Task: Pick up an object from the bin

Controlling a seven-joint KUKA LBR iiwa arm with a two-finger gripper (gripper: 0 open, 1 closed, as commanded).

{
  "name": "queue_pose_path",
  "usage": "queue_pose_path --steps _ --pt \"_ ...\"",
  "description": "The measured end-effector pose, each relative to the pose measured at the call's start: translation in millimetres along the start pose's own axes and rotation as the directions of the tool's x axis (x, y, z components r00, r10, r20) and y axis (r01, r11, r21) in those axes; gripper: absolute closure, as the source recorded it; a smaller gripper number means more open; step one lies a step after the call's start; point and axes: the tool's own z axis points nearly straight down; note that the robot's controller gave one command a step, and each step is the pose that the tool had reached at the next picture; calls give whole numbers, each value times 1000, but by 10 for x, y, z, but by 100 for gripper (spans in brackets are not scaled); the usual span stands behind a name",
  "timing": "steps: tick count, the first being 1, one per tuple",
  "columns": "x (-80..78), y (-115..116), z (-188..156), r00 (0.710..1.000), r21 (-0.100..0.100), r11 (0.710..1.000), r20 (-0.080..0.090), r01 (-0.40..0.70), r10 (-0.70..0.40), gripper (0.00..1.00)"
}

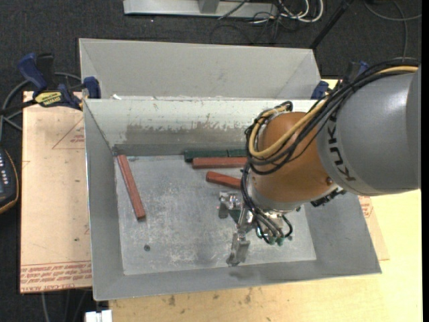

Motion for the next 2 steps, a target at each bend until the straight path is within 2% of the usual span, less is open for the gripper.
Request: queue_pose_path --steps 1,2 --pt "-612 -414 573 994 0 994 10 -105 105 0" --pt "-609 -394 549 995 -2 995 10 -103 103 100"
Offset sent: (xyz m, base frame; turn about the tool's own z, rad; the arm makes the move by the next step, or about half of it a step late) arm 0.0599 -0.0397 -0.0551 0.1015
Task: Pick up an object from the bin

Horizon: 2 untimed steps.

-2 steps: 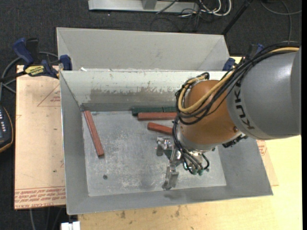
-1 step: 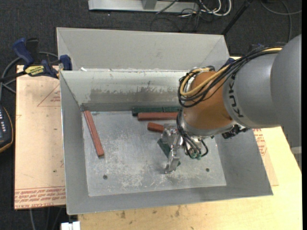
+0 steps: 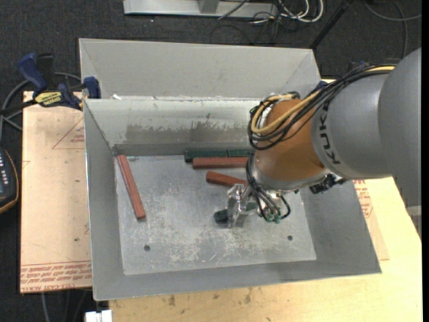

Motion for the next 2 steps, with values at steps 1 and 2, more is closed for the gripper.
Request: queue_pose_path --steps 1,2 --pt "1 0 0 1000 0 1000 0 0 0 0" --pt "-1 -1 0 1000 0 1000 0 0 0 100"
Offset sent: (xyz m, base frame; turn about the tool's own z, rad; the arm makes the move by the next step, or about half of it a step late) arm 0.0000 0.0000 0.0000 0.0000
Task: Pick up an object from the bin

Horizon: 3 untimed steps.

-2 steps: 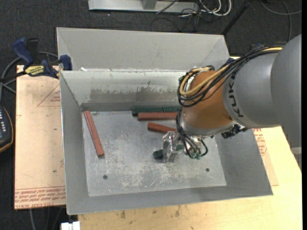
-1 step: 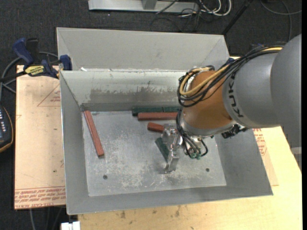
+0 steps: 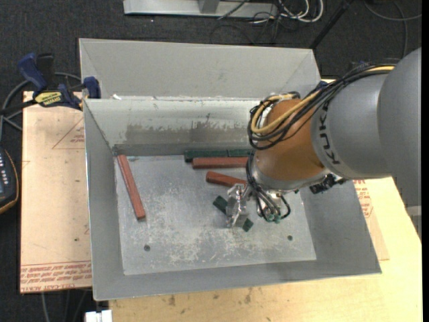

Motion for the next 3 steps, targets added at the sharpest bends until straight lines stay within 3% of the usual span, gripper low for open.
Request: queue_pose_path --steps 1,2,3 --pt "-72 -635 -19 982 3 982 -1 187 -187 100" --pt "-70 -610 -19 982 0 982 -1 189 -189 0" --pt "-69 -125 156 890 -1 890 -1 456 -456 0"
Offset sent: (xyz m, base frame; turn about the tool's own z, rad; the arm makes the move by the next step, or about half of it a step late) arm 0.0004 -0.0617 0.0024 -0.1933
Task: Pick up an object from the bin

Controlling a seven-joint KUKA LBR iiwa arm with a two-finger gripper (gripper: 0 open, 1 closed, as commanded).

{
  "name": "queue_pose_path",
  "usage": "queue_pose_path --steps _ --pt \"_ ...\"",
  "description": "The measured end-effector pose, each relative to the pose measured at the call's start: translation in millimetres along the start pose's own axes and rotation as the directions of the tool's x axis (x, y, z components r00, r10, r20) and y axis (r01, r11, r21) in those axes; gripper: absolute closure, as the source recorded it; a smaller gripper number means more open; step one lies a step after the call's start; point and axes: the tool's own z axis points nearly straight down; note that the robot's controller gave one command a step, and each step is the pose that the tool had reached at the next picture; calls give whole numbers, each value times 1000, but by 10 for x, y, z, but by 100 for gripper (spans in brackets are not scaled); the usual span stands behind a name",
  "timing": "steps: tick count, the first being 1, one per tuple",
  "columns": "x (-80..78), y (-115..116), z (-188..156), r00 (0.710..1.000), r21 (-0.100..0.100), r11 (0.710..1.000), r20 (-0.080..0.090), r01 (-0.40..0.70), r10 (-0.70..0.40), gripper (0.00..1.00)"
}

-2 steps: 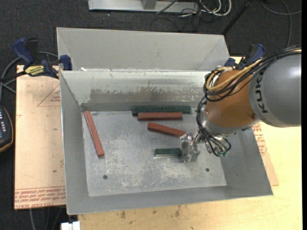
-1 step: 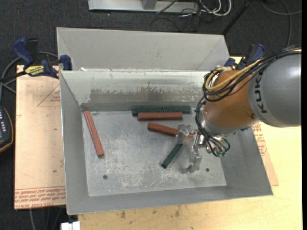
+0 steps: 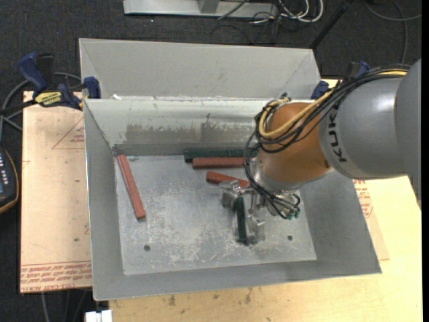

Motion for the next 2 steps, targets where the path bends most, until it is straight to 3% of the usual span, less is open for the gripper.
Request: queue_pose_path --steps 1,2 --pt "2 -14 -10 1000 1 1000 0 -3 3 100" --pt "69 -202 -1661 997 5 997 9 -83 82 100"
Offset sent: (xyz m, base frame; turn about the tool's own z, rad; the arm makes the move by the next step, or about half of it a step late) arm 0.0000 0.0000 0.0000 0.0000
